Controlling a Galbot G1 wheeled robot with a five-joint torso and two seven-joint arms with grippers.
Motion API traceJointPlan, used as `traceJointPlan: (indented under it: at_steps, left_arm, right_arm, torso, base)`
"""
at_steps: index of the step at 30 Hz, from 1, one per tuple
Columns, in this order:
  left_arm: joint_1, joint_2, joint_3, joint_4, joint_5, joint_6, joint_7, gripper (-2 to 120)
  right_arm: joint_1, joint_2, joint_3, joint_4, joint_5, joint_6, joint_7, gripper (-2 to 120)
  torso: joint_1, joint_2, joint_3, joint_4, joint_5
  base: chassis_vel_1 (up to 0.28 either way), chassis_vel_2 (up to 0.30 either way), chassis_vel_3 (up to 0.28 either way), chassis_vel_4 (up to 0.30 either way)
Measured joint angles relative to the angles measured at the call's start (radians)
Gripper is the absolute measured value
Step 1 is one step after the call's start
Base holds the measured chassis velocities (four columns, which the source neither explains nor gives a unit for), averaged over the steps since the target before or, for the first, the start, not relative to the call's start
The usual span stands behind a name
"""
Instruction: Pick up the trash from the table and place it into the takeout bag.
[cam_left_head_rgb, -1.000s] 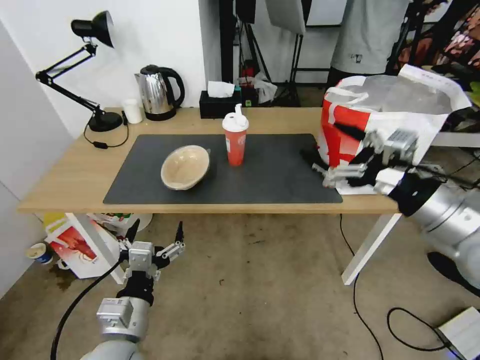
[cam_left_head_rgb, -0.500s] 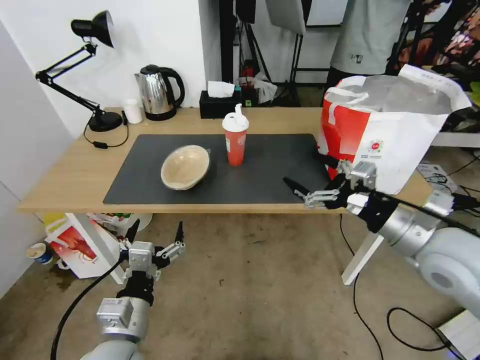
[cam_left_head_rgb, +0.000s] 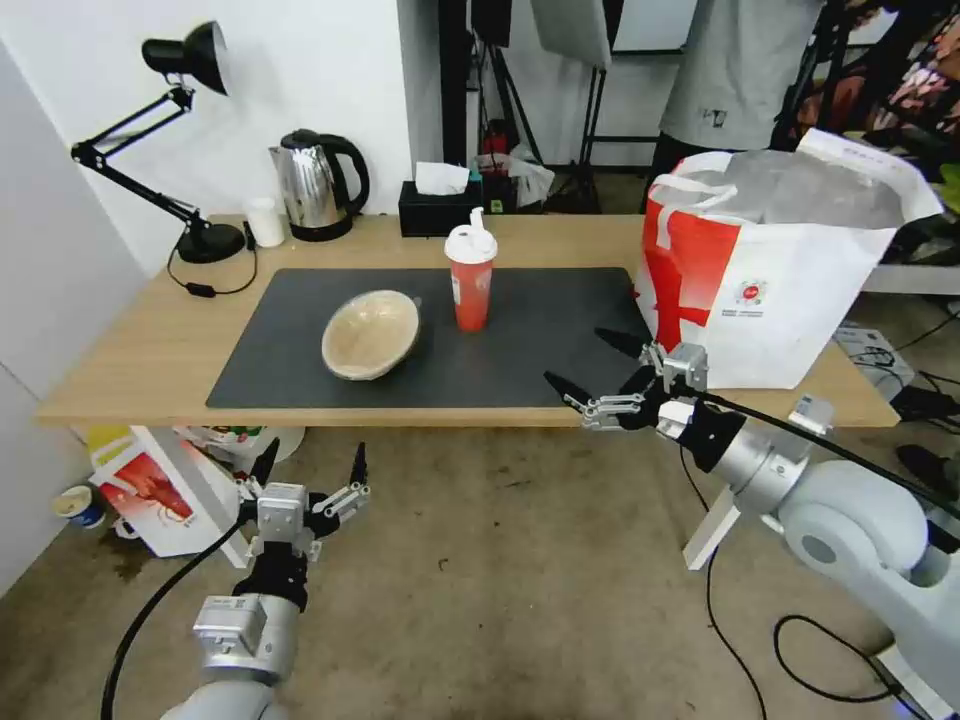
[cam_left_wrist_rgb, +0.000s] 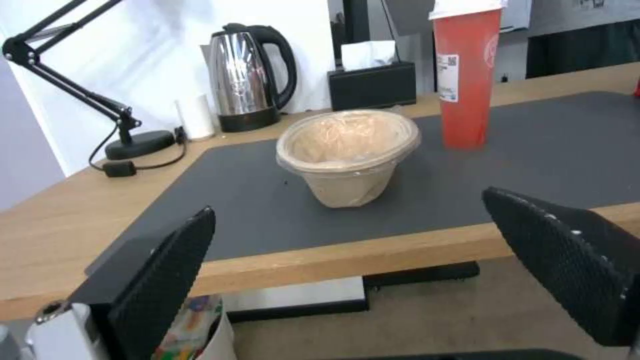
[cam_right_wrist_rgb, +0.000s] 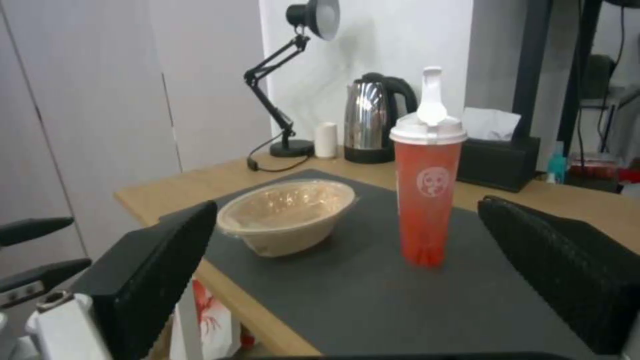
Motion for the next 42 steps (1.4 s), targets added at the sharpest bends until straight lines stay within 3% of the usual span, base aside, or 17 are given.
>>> traceJointPlan:
  at_steps: [7,15,19,28,34,42]
  left_arm:
    - [0.0,0.0,0.0,0.0,0.0,0.0,0.0,100]
    - [0.0,0.0,0.0,0.0,0.0,0.0,0.0,100]
    - [0.0,0.0,0.0,0.0,0.0,0.0,0.0,100]
    - [0.0,0.0,0.0,0.0,0.0,0.0,0.0,100]
    - [0.0,0.0,0.0,0.0,0.0,0.0,0.0,100]
    - [0.0,0.0,0.0,0.0,0.0,0.0,0.0,100]
  right_arm:
    - [-0.04,0.14,-0.005,-0.007,-0.161,0.071,0.073,100]
    - [-0.153,0.303,0.071,0.094,-0.339,0.142,0.213,100]
    - [-0.211,0.326,0.147,0.138,-0.425,0.165,0.227,100]
    - [-0.362,0.342,0.29,0.239,-0.438,0.204,0.228,100]
    - [-0.439,0.401,0.307,0.264,-0.508,0.25,0.234,100]
    - [-0.497,0.527,0.274,0.234,-0.628,0.38,0.238,100]
  torso:
    - [0.0,0.0,0.0,0.0001,0.0002]
    - [0.0,0.0,0.0,0.0,0.0002]
    - [0.0,0.0,0.0,-0.0002,0.0001]
    - [0.0,0.0,0.0,0.0,0.0002]
    - [0.0,0.0,0.0,-0.0002,0.0002]
    - [0.0,0.0,0.0,0.0,0.0002]
  base:
    - [0.0,0.0,0.0,0.0]
    - [0.0,0.0,0.0,0.0]
    - [0.0,0.0,0.0,0.0]
    - [0.0,0.0,0.0,0.0]
    - [0.0,0.0,0.0,0.0]
    - [0.0,0.0,0.0,0.0]
